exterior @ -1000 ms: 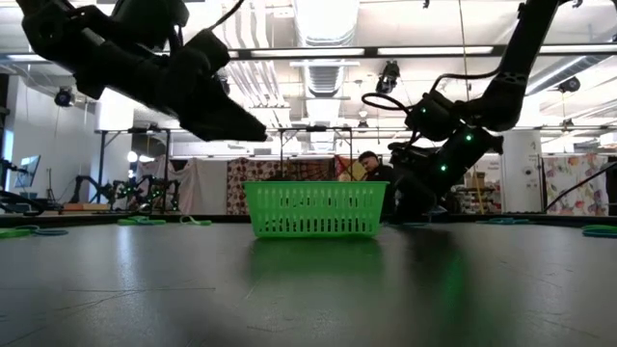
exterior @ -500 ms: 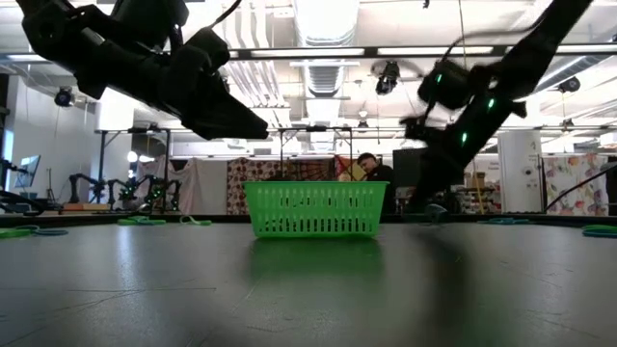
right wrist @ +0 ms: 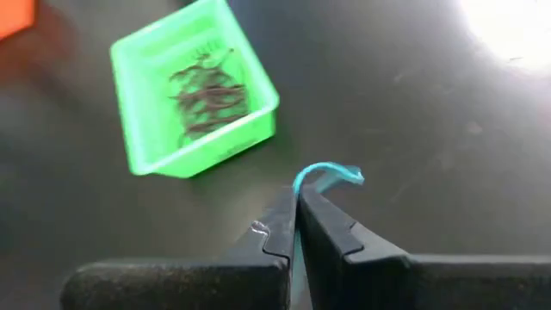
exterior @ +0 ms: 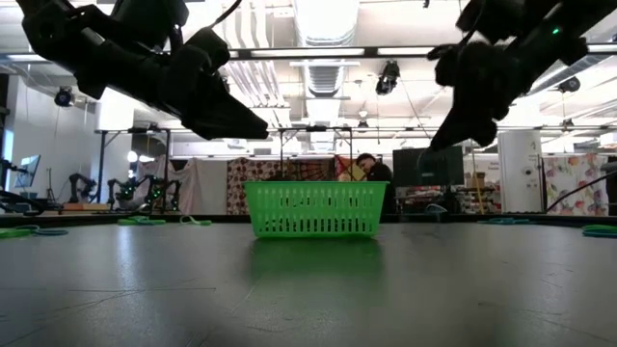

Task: Sort rubber bands into baskets
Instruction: Put the blue rubber band into the yellow basket

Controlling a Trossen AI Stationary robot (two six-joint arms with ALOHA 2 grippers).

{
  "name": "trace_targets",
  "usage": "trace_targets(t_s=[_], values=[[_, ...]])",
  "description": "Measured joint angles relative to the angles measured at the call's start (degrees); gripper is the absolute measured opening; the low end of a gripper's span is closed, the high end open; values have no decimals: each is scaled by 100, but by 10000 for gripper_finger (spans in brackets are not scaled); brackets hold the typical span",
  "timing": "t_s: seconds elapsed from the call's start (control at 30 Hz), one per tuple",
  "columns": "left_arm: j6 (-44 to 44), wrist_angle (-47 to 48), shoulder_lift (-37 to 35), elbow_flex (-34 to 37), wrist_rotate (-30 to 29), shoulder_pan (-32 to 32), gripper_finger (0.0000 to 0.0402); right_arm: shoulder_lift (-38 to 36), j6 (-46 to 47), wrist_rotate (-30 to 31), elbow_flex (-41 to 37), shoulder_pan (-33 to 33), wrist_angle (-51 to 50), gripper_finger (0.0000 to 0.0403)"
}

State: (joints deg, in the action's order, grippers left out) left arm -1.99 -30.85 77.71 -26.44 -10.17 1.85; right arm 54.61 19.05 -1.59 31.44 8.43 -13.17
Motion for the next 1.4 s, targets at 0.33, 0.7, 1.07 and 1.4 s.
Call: trace_targets(t_s=[0.33, 0.7, 1.07, 1.4], values=[[-1, 44, 0, 0, 4, 0, 209, -137, 391, -14, 11, -420, -584, 9], [-1, 48, 0, 0, 7, 0, 209, 697, 1036, -688, 13, -919, -810, 9], [2, 87, 0, 0, 11, 0, 209, 1795, 1260, 180, 15, -1648, -707, 10], [4, 101, 0, 0, 11, -1, 209, 1990, 1434, 276, 31, -1866, -664, 86]])
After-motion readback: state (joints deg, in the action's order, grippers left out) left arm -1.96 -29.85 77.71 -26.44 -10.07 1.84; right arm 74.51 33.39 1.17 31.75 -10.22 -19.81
